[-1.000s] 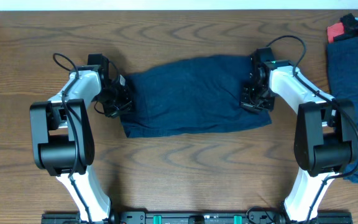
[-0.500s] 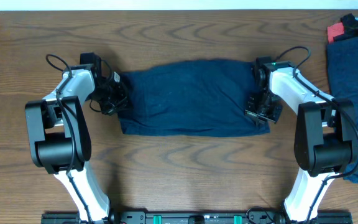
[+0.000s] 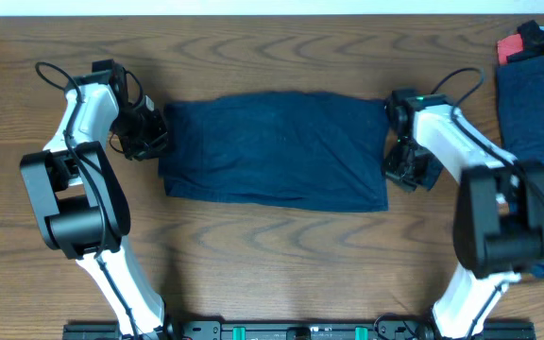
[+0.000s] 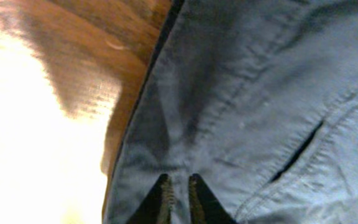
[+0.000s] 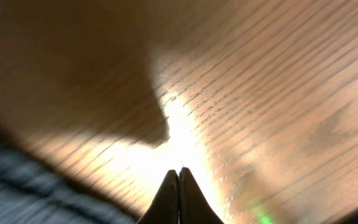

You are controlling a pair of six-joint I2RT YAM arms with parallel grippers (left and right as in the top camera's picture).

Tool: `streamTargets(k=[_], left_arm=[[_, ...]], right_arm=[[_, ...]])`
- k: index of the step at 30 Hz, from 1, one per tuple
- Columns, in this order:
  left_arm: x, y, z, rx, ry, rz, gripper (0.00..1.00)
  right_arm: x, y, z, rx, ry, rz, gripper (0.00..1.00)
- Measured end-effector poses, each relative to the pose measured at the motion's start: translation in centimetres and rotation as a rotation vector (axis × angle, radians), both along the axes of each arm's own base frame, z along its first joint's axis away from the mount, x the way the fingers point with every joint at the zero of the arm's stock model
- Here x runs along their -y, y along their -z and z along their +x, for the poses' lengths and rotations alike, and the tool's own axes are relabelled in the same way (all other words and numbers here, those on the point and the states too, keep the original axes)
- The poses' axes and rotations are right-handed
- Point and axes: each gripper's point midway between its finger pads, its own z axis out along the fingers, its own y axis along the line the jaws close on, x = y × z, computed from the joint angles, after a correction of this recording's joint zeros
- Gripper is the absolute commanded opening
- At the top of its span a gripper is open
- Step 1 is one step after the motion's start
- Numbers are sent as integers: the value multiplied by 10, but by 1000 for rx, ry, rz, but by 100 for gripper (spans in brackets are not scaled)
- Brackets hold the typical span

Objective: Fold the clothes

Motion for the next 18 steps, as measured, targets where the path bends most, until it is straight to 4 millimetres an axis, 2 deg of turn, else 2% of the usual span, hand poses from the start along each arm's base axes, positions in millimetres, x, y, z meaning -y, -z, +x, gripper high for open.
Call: streamTargets(k=[1,3,7,10,12,14,15,18], left_arm=[[1,-4,0,3,4,3,17],[2,-13,2,25,16,10,24],[5,-43,13,136,39,39,28],[10,-68,22,220,59,62,28],[16,-77,27,256,80,72,28],[22,-78,31,277,102,86,28],[25,-77,32,283,111,94,28],[35,-75,36,298,145,120,27]], right_arm=[[-2,-10,8,53,-11,14,1],[-13,-37,34,219,-69,83,9],[-53,-105,84,558,-265,281,32],[-83,-136,103,701,-380,375,52],[-106,-142,112,751,-466,419,61],[-132,-139,120,783,-557,452,60],[-141,-135,124,791,-590,461,55],[-172,-102,130,754,-663,500,34]])
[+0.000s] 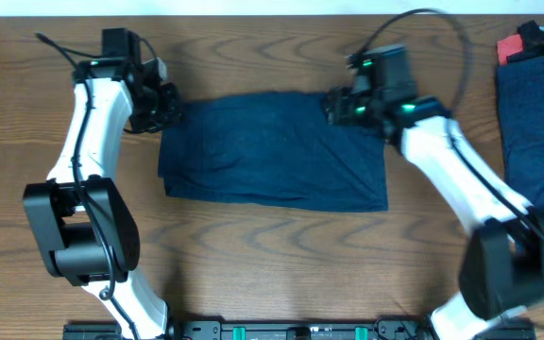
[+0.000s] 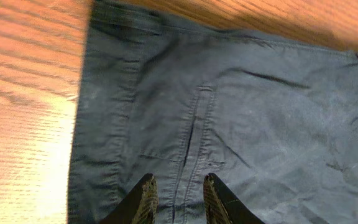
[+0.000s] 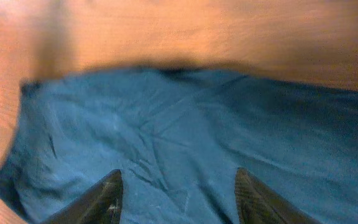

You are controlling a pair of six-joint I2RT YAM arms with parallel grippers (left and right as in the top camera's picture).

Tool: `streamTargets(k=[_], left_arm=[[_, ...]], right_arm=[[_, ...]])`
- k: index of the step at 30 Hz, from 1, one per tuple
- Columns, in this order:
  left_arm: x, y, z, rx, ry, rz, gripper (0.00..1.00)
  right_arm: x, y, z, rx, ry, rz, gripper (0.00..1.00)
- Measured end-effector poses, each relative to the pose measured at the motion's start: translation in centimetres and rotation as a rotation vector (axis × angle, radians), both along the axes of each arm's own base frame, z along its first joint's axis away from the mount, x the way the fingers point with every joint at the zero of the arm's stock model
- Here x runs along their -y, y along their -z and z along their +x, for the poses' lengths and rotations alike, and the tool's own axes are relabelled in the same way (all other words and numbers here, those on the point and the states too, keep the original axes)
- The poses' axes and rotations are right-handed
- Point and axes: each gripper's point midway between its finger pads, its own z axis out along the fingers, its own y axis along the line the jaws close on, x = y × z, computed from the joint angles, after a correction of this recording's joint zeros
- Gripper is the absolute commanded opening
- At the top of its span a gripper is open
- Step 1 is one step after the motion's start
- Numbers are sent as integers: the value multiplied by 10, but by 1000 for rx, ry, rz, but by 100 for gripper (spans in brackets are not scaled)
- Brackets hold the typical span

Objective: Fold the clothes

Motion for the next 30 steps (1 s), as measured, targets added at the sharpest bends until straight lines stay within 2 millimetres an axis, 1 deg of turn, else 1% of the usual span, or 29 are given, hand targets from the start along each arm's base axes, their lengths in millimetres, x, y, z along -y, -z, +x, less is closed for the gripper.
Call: streamTargets(k=[2,3,4,5,6,8,10,15,20,22,24,27,30], left_arm=[[6,2,0,4,16,9,27],[9,3,0,4,22,12,27],[10,4,0,3,26,17,20],[10,6,-1,2,26,19,11],[10,7,0,6,30,23,6],[9,10,3,21,32,29,6],[9,15,8,49,35,33,6],[8,34,10,78,37,37,6],[8,53,6,82,37,38,6],[8,58,4,80,37,37,6],[8,64,2,72,37,37,6],[9,75,0,44,38,35,6],[9,95,-6,-7,40,29,6]], right_arm=[[-11,28,1,-47,-17,1,24],[-14,40,1,-71,-18,0,20],[-14,56,1,-101,-13,-2,15],[-13,67,2,-120,-8,-6,12],[-9,79,2,-147,5,-9,10],[-2,94,3,-178,22,-16,8],[8,104,3,-205,45,-21,7],[34,108,7,-235,102,-24,8],[55,115,-2,-291,131,-59,8],[61,118,-5,-304,135,-79,6],[64,119,-7,-311,136,-96,1],[67,121,-8,-314,135,-114,1],[72,123,-12,-329,145,-142,1]])
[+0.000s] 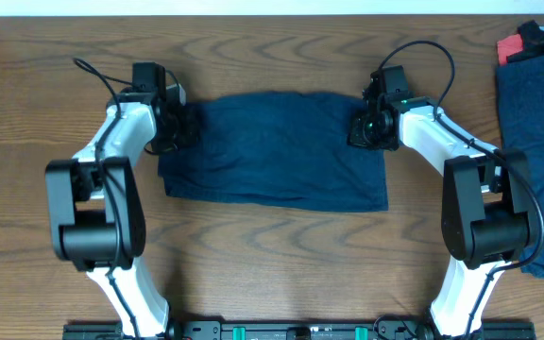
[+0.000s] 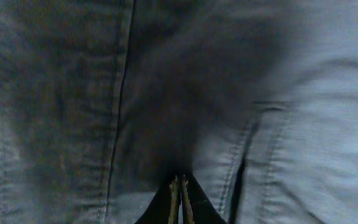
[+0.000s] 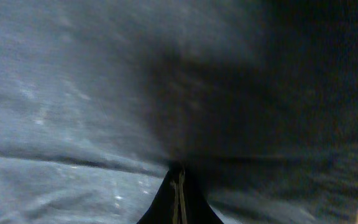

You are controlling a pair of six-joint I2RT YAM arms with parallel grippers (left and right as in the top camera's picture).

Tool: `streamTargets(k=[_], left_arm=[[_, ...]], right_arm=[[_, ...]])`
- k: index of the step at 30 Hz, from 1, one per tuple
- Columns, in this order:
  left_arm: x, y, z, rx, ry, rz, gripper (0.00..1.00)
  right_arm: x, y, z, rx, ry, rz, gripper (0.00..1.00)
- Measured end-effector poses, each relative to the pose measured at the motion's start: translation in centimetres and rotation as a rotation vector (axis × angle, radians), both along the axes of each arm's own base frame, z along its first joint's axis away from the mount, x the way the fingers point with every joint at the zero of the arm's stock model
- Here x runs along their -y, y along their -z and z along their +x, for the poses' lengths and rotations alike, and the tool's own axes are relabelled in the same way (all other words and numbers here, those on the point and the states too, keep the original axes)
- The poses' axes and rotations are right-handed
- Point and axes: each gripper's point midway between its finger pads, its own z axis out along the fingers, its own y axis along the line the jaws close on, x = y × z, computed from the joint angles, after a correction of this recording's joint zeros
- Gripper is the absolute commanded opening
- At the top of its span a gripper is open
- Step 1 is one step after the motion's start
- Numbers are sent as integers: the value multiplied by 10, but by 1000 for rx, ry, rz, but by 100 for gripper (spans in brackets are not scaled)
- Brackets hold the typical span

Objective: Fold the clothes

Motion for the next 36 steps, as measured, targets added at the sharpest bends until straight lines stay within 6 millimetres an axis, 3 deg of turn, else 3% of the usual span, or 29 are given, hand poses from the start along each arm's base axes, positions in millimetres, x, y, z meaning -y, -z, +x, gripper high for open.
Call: streamTargets(k=[1,11,21,26,28,31,32,34,36], left_arm=[[0,7,-2,-17,1,-2,6],[-10,9,-4,-35,-25,-1,7],[-35,7,-11,-64,-94,-57,22],[-66,3,-13,-56,-163,-18,30],[-80,-1,-15,-49,-192,8,39],[-86,-16,-13,-12,-204,34,59],[-87,-26,-11,13,-203,42,71],[-89,-46,-8,65,-203,55,78],[-89,-70,-5,127,-204,66,88]], right_arm=[[2,1,-2,-7,1,-10,1],[22,3,-7,-40,35,-81,1],[60,2,-12,-93,140,-86,1],[84,4,-15,-109,191,-137,1],[92,3,-16,-113,211,-157,1],[99,0,-19,-118,229,-181,1],[100,-3,-20,-114,231,-185,1],[101,-14,-21,-96,234,-184,1],[100,-36,-19,-51,240,-173,11]])
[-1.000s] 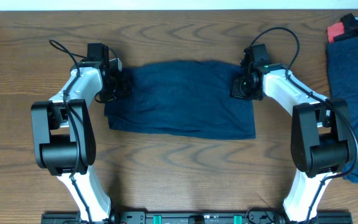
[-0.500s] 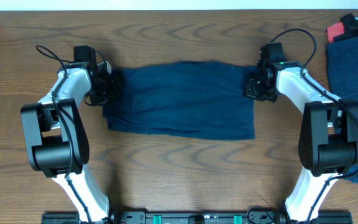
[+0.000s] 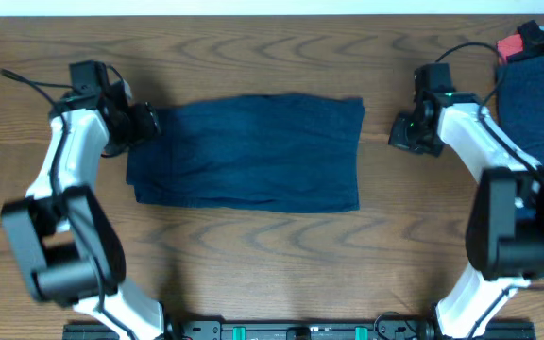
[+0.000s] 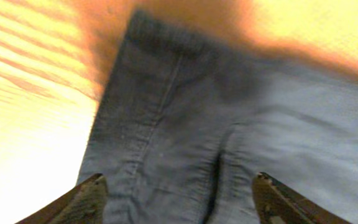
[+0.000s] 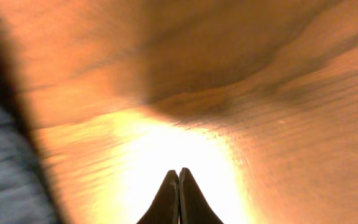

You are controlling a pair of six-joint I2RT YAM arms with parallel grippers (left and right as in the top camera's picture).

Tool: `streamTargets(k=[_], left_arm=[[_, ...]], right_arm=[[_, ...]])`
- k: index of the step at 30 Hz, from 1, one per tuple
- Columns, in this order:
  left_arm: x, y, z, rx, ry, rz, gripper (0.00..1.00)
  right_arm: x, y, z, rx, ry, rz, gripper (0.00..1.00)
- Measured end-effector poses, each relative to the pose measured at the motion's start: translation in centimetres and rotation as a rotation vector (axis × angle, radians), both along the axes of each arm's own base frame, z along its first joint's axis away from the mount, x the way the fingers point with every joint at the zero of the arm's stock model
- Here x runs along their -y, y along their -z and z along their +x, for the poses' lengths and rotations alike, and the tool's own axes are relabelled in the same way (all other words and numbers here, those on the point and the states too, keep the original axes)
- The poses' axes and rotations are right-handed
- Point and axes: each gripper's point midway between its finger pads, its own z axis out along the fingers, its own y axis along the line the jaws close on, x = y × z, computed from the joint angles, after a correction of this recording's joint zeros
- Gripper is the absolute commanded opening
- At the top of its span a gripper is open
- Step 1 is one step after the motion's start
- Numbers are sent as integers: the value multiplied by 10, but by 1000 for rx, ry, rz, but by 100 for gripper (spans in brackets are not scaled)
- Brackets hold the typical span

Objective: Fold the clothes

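Observation:
A dark blue garment (image 3: 248,151) lies folded into a flat rectangle on the wooden table (image 3: 272,264). My left gripper (image 3: 145,123) hovers at its far left corner, fingers wide open over the cloth's seamed edge (image 4: 166,143), with nothing between them. In the left wrist view the gripper (image 4: 179,200) shows one fingertip at each side. My right gripper (image 3: 402,134) is right of the garment and apart from it. In the right wrist view it (image 5: 179,186) is shut over bare wood, with the cloth's edge (image 5: 5,180) at the far left.
A pile of blue cloth (image 3: 536,104) lies at the right table edge, with a red item (image 3: 511,47) and a black item behind it. Another red thing shows at the bottom right corner.
Both grippers were shut at the garment's far corners. Now the garment lies further left, the left gripper is open over its left corner, and the right gripper sits shut over wood, off the cloth.
First both grippers were shut beside the garment's two ends. Then they were open above its far corners, then shut down on the cloth there. Now the garment has shifted left and looks slightly narrower, with the left gripper open and the right one clear of it.

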Motion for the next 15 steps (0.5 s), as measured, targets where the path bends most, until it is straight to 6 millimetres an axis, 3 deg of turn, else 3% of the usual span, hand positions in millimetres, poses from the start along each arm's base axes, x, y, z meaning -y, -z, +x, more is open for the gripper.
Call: streamTargets(k=[2,4,5,6,9,15], left_arm=[[-1,-24,1,60,4,21,92],[-4,-43,1,104,-3,39,94],[-6,-48,0,117,-5,48,95],[-11,-52,-1,127,-8,57,96],[-29,-49,-5,115,-43,65,96],[-76,-19,-19,61,-104,2,97]], right_arm=[[-2,-26,1,52,-1,14,37],[-5,-53,-3,101,-16,29,81],[-6,-66,-7,118,-20,36,94],[-7,-75,-11,129,-23,43,99],[-10,-92,-25,131,-47,58,99],[-28,-90,-43,72,-127,115,99]])
